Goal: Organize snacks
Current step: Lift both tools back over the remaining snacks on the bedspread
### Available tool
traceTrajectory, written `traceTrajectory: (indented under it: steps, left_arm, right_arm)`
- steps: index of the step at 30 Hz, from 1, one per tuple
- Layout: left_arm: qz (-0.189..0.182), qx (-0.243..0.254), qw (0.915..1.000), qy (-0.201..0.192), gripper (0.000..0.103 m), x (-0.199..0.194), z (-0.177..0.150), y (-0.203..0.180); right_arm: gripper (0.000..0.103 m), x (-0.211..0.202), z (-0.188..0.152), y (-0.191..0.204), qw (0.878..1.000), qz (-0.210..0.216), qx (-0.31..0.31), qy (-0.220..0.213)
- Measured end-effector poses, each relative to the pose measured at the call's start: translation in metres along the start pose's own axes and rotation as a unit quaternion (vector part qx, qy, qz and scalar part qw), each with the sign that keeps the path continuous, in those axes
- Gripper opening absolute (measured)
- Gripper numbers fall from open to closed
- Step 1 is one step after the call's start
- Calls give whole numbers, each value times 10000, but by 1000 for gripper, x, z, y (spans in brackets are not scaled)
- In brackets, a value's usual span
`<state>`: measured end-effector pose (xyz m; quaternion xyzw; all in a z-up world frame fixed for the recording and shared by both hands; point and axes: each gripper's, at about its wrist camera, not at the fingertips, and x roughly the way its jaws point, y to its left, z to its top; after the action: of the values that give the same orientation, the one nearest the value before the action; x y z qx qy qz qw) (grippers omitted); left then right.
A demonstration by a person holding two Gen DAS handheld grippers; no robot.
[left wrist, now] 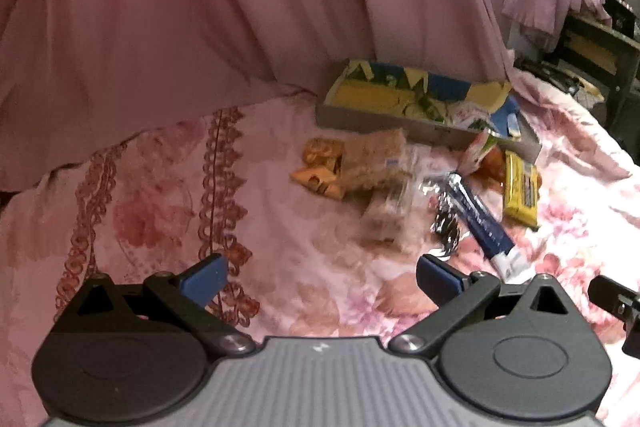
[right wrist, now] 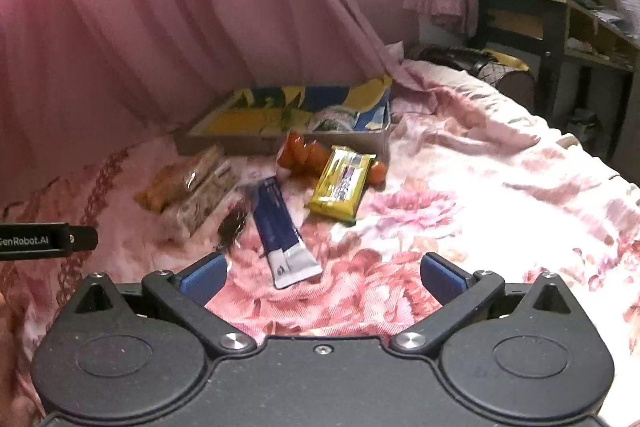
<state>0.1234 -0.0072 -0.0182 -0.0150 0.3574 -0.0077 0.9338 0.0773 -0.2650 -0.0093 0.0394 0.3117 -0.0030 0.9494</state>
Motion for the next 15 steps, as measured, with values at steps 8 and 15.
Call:
traceTrajectory:
  steps: [8, 15]
  left_arm:
    - [-521, 412, 9975, 231, 103, 16, -10, -5]
    - [-585, 483, 9971, -71, 103, 23, -2, -13]
  right_arm:
    - [103, 16, -2, 8, 9987, 172, -204, 442]
    - [103, 31, 5, 0, 9975, 301, -22, 636]
